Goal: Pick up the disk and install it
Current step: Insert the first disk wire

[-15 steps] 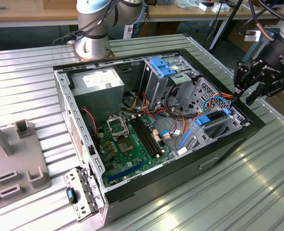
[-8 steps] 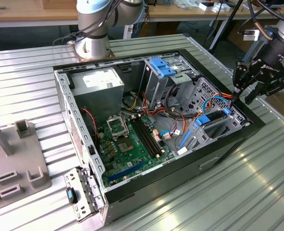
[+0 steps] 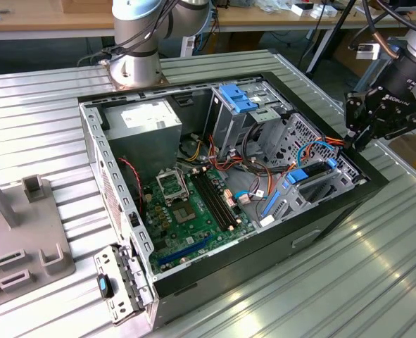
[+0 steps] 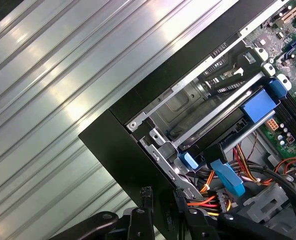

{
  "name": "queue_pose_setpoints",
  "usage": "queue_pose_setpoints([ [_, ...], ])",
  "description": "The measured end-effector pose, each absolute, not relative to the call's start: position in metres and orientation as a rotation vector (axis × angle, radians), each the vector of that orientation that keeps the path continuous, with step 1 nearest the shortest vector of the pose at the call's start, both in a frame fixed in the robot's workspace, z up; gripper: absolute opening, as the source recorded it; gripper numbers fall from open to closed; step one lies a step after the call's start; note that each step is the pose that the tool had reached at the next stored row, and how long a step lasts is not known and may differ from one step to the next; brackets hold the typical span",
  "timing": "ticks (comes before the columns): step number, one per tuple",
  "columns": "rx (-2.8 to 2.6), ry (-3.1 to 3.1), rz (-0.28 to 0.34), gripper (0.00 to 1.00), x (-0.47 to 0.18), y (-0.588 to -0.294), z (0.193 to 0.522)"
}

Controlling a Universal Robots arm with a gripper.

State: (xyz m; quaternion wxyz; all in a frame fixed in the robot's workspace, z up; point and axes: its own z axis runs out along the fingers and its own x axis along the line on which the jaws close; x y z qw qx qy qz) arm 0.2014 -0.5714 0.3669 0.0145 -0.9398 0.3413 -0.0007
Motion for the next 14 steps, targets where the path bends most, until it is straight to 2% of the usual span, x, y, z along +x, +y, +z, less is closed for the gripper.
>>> queue_pose_setpoints([
  [14, -2.962, 0.958, -0.001, 0.29, 0.1949, -0.5714, 0.3669],
])
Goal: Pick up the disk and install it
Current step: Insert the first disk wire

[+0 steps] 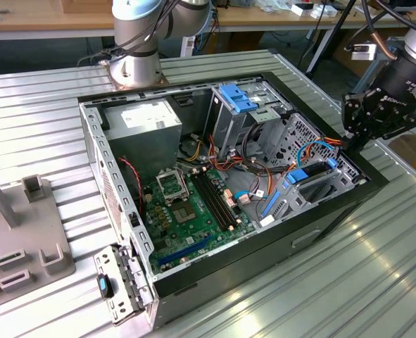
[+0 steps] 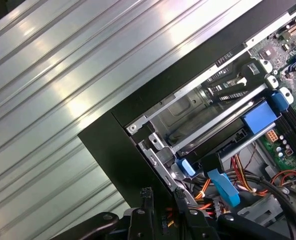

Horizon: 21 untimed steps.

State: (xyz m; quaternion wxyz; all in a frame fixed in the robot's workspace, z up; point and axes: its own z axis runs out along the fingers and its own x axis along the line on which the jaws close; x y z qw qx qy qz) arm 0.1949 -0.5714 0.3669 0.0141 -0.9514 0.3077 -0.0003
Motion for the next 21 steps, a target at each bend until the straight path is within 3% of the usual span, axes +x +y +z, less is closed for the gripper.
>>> queue_pose_setpoints([
  [4, -2.963, 0.958, -0.001, 0.27, 0.195, -0.571, 0.367],
  [6, -2.963, 0.958, -0.001, 0.16, 0.195, -0.571, 0.367],
  [21, -2.958, 0.956, -0.006, 0.16, 0.194, -0.571, 0.379],
])
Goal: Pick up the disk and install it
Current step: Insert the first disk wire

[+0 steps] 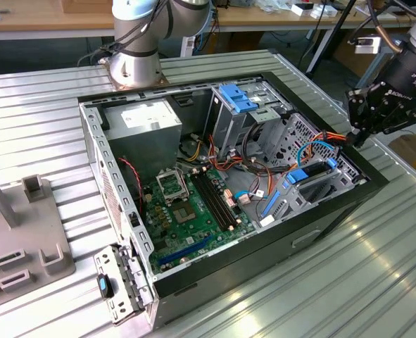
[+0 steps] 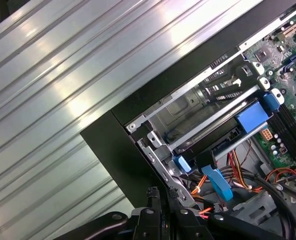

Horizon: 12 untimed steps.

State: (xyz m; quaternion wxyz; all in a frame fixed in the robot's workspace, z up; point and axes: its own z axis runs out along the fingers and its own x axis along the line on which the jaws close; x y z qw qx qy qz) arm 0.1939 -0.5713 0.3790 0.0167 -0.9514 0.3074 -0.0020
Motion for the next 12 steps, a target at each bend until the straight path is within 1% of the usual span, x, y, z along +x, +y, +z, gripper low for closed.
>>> queue_pose_setpoints([
  [6, -2.956, 0.955, -0.010, 0.16, 0.193, -0.571, 0.384],
  [12, -2.955, 0.955, -0.015, 0.16, 0.166, -0.571, 0.384],
])
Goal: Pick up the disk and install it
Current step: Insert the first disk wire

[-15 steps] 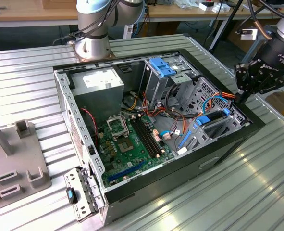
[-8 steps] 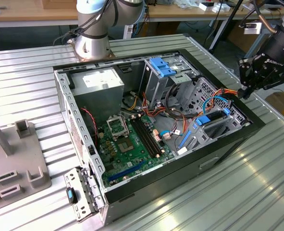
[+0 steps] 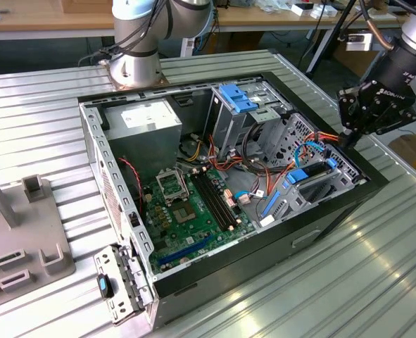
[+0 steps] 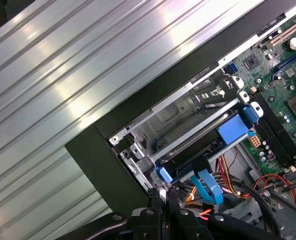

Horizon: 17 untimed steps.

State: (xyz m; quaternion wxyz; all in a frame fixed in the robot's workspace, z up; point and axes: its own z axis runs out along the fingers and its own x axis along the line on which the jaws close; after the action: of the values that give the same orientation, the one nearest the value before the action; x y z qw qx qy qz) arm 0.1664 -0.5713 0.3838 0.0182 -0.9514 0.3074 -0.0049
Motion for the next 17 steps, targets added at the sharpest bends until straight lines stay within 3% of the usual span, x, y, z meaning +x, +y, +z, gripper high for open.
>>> queue_pose_setpoints([
  [17, -2.940, 0.999, -0.017, 0.16, 0.135, -0.571, 0.384],
])
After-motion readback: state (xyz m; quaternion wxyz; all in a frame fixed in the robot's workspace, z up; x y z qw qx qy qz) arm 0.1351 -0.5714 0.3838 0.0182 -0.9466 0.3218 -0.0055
